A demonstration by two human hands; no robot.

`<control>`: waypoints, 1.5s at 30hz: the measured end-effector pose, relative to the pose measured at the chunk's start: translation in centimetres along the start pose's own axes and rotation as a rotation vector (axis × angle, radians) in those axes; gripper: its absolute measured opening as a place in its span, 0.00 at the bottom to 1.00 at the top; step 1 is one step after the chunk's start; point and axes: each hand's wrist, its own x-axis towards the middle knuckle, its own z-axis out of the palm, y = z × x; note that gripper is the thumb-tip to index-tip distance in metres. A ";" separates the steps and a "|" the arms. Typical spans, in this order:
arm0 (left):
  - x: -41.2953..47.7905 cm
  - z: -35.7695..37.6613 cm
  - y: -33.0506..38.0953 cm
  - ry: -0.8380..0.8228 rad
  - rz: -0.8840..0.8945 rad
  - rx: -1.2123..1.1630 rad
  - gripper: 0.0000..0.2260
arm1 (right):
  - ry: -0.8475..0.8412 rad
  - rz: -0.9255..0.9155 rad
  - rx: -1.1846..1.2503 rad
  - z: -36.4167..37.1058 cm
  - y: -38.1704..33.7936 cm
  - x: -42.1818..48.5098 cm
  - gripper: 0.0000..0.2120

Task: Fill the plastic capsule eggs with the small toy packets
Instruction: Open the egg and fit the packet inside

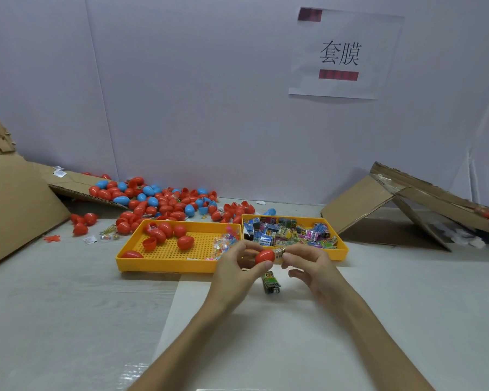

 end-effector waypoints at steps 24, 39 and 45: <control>0.0 -0.1 0.3 -0.050 -0.110 -0.199 0.11 | 0.006 -0.164 -0.145 0.2 0.4 0.1 0.16; -0.2 -0.3 0.6 -0.086 -0.146 -0.280 0.09 | 0.020 -0.153 -0.185 0.5 -0.1 -0.2 0.10; -0.1 -0.2 0.5 -0.068 -0.153 -0.252 0.10 | 0.026 -0.202 -0.179 0.7 -0.1 -0.2 0.05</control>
